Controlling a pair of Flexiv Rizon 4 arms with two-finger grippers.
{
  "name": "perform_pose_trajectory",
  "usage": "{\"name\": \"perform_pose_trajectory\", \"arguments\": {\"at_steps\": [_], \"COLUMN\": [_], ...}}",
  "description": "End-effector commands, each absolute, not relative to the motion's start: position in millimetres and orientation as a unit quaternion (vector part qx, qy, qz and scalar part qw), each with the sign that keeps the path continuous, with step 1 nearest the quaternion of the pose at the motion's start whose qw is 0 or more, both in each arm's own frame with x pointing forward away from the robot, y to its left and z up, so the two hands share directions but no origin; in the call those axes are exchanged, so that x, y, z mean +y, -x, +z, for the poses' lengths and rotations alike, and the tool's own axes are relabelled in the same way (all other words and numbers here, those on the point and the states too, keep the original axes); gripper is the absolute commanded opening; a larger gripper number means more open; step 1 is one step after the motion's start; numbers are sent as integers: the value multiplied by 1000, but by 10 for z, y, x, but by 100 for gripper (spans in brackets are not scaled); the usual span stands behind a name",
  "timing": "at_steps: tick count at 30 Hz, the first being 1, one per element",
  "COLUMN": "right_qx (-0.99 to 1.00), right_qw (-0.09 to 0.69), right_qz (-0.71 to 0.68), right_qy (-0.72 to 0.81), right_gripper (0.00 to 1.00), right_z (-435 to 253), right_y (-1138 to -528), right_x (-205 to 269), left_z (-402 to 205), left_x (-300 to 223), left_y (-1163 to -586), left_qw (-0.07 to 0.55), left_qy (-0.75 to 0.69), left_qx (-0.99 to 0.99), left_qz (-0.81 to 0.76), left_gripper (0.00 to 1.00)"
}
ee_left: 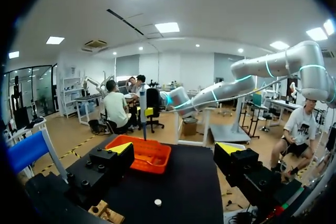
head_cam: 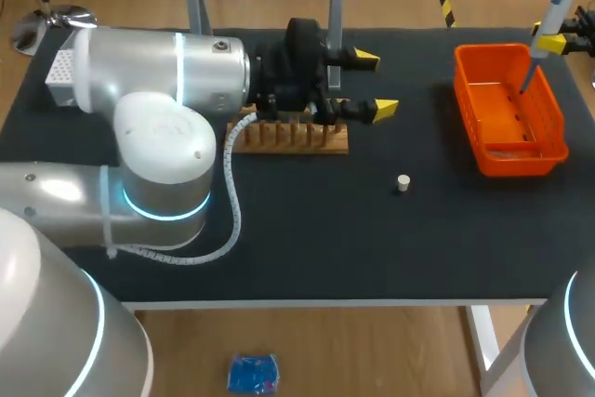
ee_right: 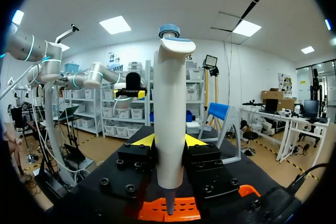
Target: Invert the test tube, pick up the pipette, mount the tip to pipette, aspirate from beaker and dispense into the tube, eject the tip, return the pipette, and cap with the stopper.
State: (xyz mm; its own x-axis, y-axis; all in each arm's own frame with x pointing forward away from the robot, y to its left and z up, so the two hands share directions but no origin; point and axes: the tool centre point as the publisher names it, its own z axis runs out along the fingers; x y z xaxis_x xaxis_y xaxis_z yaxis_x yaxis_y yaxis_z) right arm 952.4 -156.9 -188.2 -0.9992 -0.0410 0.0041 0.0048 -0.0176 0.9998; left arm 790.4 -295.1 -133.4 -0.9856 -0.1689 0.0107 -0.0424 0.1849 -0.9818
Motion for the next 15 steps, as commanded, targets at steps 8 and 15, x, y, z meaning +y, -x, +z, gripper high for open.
{"name": "perform_pose_trajectory", "arguments": {"at_steps": [8, 15], "right_qx": [-701, -701], "right_qw": [17, 17], "right_qz": [-712, -712], "right_qy": [-14, -14], "right_gripper": [0, 0], "right_z": [-1875, -1875], "right_y": [-9531, -9531], "right_x": [-1580, -1580], "left_z": [-1269, -1258], "left_x": [-2834, -2796], "left_y": [-7858, -7862], "left_qw": [73, 79], "left_qy": [64, 76], "left_qx": [714, 705], "left_qz": [-693, -700], "left_gripper": [100, 100]}}
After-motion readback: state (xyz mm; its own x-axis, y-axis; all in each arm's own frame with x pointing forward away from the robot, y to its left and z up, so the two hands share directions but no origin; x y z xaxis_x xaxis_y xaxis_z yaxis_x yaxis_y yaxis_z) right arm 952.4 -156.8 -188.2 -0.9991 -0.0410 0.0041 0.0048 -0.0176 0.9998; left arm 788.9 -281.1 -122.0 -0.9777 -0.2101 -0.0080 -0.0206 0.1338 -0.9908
